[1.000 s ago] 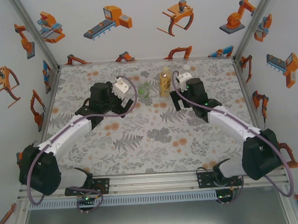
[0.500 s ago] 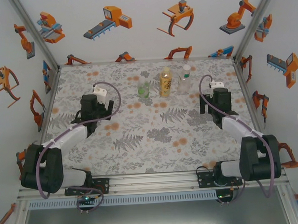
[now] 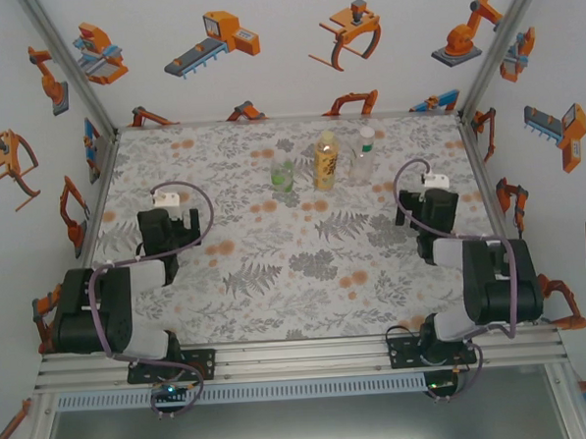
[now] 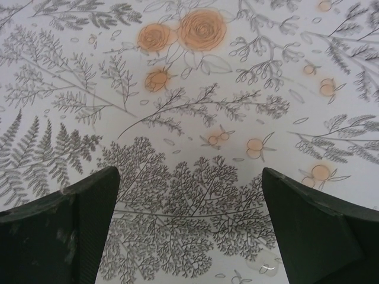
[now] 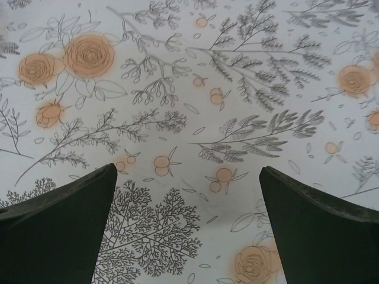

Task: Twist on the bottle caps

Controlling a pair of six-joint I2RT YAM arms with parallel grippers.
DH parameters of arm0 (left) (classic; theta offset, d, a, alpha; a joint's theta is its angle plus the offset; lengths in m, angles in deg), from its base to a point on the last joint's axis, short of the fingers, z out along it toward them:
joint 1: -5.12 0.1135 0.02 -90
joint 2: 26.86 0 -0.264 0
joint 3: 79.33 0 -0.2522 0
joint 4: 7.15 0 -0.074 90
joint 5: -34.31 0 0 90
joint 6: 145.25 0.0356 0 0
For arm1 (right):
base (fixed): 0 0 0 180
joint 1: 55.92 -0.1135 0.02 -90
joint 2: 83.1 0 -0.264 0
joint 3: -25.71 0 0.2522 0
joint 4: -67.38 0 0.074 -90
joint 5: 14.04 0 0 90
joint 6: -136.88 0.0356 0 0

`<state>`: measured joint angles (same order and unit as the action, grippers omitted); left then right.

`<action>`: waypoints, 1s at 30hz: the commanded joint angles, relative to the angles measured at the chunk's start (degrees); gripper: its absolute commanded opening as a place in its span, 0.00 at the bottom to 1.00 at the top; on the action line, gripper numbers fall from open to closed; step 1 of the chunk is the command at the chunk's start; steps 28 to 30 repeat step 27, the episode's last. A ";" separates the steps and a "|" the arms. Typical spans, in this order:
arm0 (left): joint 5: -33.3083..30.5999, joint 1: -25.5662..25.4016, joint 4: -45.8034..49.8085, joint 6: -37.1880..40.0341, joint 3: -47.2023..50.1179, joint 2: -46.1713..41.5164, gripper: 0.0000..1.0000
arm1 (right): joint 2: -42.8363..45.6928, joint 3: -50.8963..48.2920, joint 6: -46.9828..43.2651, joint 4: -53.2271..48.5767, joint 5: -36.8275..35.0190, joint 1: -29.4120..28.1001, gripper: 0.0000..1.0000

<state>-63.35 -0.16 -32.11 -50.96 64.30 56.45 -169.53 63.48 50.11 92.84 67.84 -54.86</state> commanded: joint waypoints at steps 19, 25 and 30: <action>6.74 3.83 -10.12 -5.05 -0.21 5.07 0.97 | -1.76 -2.23 0.50 10.98 2.47 0.33 0.99; 6.84 4.05 -9.53 -5.38 -0.50 5.02 0.97 | -1.72 -2.26 0.58 10.88 2.51 0.34 0.99; 6.84 4.13 -9.53 -5.37 -0.50 5.02 0.97 | -1.40 -3.11 0.96 12.24 1.10 0.35 0.99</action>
